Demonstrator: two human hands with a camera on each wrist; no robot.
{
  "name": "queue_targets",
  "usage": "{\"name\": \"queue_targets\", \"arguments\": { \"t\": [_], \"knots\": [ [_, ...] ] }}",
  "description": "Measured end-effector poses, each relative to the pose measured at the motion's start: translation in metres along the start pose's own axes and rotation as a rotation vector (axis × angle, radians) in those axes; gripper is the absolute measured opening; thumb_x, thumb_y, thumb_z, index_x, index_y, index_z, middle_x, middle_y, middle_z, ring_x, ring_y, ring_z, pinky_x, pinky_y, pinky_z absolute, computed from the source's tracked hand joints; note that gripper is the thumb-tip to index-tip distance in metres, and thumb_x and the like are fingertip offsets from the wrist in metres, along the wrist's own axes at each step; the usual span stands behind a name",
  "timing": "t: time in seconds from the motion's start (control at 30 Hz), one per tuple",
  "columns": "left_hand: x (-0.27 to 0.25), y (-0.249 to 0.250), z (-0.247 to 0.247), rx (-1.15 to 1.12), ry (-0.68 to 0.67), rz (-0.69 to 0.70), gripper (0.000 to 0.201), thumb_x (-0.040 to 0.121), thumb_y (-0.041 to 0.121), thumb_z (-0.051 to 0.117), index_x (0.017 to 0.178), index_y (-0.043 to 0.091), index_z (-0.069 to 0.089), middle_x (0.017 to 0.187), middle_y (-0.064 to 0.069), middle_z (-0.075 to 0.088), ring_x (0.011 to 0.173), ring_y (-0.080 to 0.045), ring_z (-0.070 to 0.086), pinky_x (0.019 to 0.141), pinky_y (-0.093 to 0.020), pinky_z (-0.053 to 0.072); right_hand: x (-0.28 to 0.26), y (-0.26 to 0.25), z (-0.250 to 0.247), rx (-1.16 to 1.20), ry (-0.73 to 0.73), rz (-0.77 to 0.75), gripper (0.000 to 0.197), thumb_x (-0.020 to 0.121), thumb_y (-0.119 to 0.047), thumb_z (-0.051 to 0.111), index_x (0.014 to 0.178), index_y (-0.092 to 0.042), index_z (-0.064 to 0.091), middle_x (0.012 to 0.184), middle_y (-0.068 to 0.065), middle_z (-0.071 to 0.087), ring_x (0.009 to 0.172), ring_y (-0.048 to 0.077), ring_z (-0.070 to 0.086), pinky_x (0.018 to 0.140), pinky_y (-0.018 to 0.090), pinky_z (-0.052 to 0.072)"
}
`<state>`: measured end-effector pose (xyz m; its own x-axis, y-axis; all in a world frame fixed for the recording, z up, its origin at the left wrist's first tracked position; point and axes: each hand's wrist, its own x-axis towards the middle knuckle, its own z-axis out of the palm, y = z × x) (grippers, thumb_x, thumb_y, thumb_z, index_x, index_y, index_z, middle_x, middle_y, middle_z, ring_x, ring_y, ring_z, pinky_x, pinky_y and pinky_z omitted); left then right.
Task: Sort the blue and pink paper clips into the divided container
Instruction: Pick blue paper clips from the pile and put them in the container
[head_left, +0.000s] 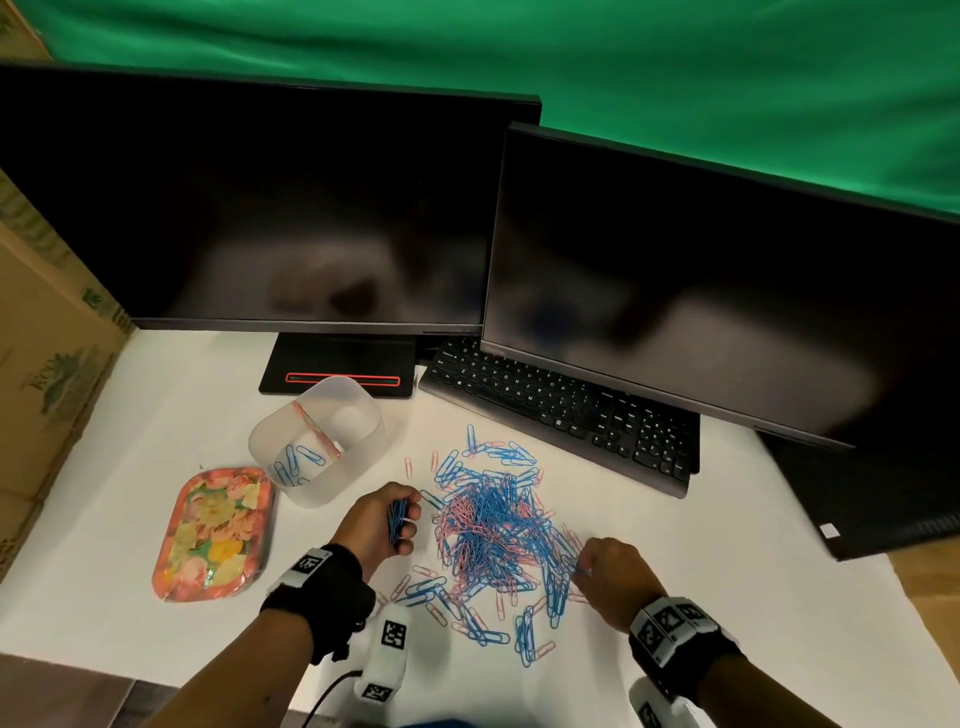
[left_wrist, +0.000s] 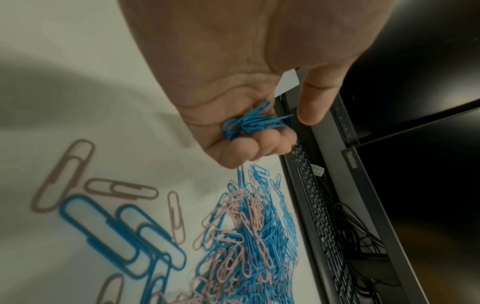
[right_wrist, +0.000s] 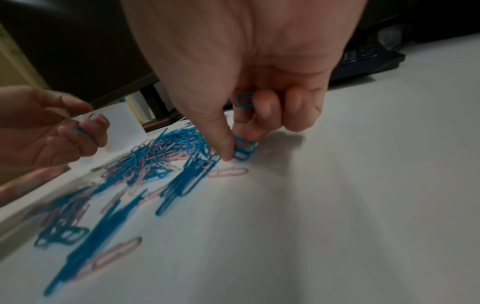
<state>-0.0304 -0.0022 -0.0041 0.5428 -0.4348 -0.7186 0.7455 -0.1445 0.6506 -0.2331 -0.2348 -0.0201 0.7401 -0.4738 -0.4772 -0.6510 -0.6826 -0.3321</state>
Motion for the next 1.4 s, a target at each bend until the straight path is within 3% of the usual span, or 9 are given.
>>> {"name": "queue_targets", "arguments": {
  "t": [0.23, 0.33, 0.53, 0.8, 1.0, 1.1, 1.17, 1.27, 1.4],
  "knots": [
    [-0.011, 0.004, 0.0, 0.022, -0.024, 0.035, 0.013, 0.089, 0.021, 0.05, 0.08, 0.013, 0.052, 0.067, -0.003, 0.049, 0.053, -0.016, 0.036, 0.051, -0.028, 0.028, -0.002, 0.005, -0.018, 0.168, -0.031, -0.021, 0.017, 0.085, -0.023, 0.062, 0.07, -0.03, 0.06, 0.082, -0.007, 0.065, 0.076, 0.011, 0.059, 0.06, 0.012, 0.039],
    [-0.017, 0.009, -0.001, 0.013, -0.041, 0.049, 0.016, 0.092, 0.025, 0.049, 0.081, 0.013, 0.053, 0.069, -0.004, 0.05, 0.055, -0.017, 0.038, 0.052, -0.029, 0.03, -0.004, 0.0, -0.034, 0.414, -0.12, -0.058, 0.014, 0.084, -0.015, 0.067, 0.072, -0.021, 0.068, 0.073, -0.005, 0.069, 0.061, 0.003, 0.058, 0.056, 0.014, 0.043],
    [-0.031, 0.032, -0.008, -0.113, -0.048, 0.077, 0.023, 0.095, 0.032, 0.049, 0.083, 0.013, 0.056, 0.07, -0.005, 0.054, 0.056, -0.018, 0.046, 0.054, -0.03, 0.035, 0.004, -0.064, -0.057, 0.945, -0.244, -0.113, 0.009, 0.086, 0.005, 0.063, 0.092, -0.001, 0.066, 0.054, -0.002, 0.056, 0.048, 0.013, 0.038, 0.049, 0.022, 0.029],
    [-0.053, 0.065, -0.04, -0.246, 0.158, 0.181, 0.02, 0.094, 0.032, 0.054, 0.09, 0.013, 0.059, 0.075, -0.007, 0.059, 0.063, -0.021, 0.056, 0.059, -0.03, 0.046, 0.04, -0.229, -0.058, 0.929, -0.421, -0.228, 0.021, 0.091, 0.003, 0.053, 0.108, -0.004, 0.062, 0.071, 0.004, 0.057, 0.058, 0.011, 0.048, 0.049, 0.022, 0.035],
    [-0.055, 0.102, -0.066, -0.321, 0.29, 0.239, 0.02, 0.095, 0.032, 0.052, 0.101, 0.014, 0.058, 0.09, -0.011, 0.06, 0.084, -0.027, 0.058, 0.082, -0.041, 0.05, 0.069, -0.316, -0.043, 0.844, -0.597, -0.163, 0.024, 0.096, 0.004, 0.035, 0.088, -0.008, 0.053, 0.063, 0.011, 0.047, 0.04, 0.015, 0.056, 0.037, 0.02, 0.044],
    [-0.051, 0.111, -0.073, -0.329, 0.348, 0.209, 0.021, 0.093, 0.031, 0.055, 0.104, 0.012, 0.057, 0.089, -0.012, 0.054, 0.083, -0.027, 0.054, 0.085, -0.04, 0.048, 0.074, -0.338, -0.039, 0.769, -0.584, -0.137, 0.02, 0.095, 0.006, 0.037, 0.097, -0.004, 0.055, 0.062, 0.011, 0.053, 0.037, 0.014, 0.057, 0.04, 0.021, 0.049],
    [-0.051, 0.115, -0.073, -0.295, 0.37, 0.208, 0.019, 0.094, 0.031, 0.054, 0.098, 0.012, 0.057, 0.086, -0.01, 0.054, 0.078, -0.024, 0.053, 0.079, -0.037, 0.045, 0.079, -0.342, -0.035, 0.628, -0.497, -0.228, 0.025, 0.092, 0.002, 0.046, 0.113, 0.002, 0.059, 0.078, 0.011, 0.059, 0.057, 0.019, 0.062, 0.055, 0.027, 0.053],
    [-0.048, 0.117, -0.072, -0.246, 0.389, 0.22, 0.028, 0.095, 0.031, 0.051, 0.115, 0.013, 0.056, 0.102, -0.011, 0.056, 0.095, -0.027, 0.056, 0.084, -0.037, 0.046, 0.085, -0.338, -0.04, 0.511, -0.446, -0.329, 0.036, 0.087, -0.001, 0.052, 0.123, 0.0, 0.058, 0.088, 0.009, 0.06, 0.079, 0.024, 0.058, 0.074, 0.037, 0.052],
    [-0.044, 0.112, -0.068, -0.132, 0.451, 0.327, 0.017, 0.094, 0.024, 0.052, 0.108, 0.015, 0.059, 0.102, -0.008, 0.058, 0.092, -0.023, 0.055, 0.088, -0.041, 0.048, 0.088, -0.318, -0.051, 0.772, -0.535, -0.316, 0.043, 0.09, 0.019, 0.042, 0.132, 0.013, 0.043, 0.079, 0.011, 0.055, 0.057, 0.005, 0.065, 0.064, 0.018, 0.055]
  ]
}}
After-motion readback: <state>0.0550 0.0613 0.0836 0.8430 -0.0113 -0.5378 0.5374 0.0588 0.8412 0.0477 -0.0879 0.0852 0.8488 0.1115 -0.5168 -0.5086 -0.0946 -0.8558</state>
